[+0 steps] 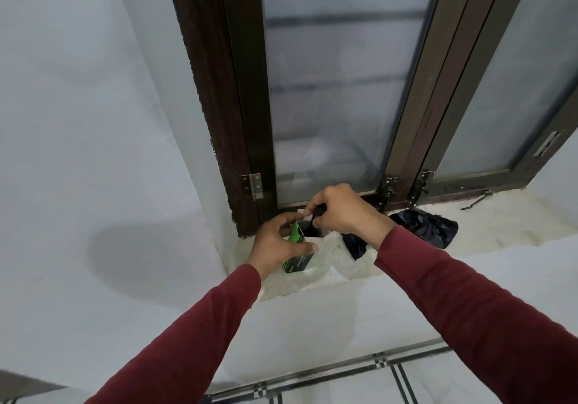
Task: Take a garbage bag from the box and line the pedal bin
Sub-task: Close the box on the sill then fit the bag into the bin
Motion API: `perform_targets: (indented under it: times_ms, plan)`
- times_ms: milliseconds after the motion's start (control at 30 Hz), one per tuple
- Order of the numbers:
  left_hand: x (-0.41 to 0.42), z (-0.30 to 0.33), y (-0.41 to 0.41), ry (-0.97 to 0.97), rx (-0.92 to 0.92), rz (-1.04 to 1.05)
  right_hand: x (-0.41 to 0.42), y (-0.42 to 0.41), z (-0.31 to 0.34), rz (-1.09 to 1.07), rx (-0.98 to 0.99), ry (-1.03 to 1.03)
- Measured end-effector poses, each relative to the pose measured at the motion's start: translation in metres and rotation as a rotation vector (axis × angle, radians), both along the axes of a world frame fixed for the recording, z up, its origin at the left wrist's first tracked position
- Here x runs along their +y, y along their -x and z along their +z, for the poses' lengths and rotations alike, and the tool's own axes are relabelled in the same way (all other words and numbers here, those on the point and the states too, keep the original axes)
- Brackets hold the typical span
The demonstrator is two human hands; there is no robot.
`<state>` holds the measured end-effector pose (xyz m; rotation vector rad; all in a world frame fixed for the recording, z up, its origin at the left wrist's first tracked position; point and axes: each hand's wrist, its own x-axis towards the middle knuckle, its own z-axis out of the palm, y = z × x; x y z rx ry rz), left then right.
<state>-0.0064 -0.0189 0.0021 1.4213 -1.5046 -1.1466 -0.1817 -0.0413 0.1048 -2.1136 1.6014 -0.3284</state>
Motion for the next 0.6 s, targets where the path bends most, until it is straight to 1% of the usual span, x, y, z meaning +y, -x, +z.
perform_targets:
  times_ms: [67,133,233,267,333,400,533,600]
  plan:
    - [0.001,0.000,-0.001,-0.004,-0.005,-0.017,-0.002,0.002,-0.004,-0.025,-0.052,0.053]
    - [0.002,-0.003,-0.002,0.006,-0.012,-0.022,-0.003,0.006,-0.007,-0.061,-0.163,0.071]
    - [0.003,-0.007,-0.001,0.028,0.012,0.035,-0.003,0.012,-0.010,-0.106,-0.274,0.042]
    - [0.003,-0.008,0.000,0.028,0.037,0.057,-0.002,0.011,-0.010,-0.103,-0.288,0.006]
    - [0.003,-0.009,0.001,0.032,0.059,0.084,-0.001,0.007,-0.011,-0.050,-0.254,-0.047]
    - [0.001,-0.010,0.002,0.042,0.064,0.091,-0.004,0.004,-0.010,-0.019,-0.245,-0.045]
    - [-0.001,-0.010,0.000,0.032,0.092,0.120,-0.012,0.010,-0.009,-0.159,-0.337,0.076]
    - [-0.002,-0.011,-0.001,0.044,0.100,0.134,-0.011,0.015,-0.017,-0.241,-0.291,0.144]
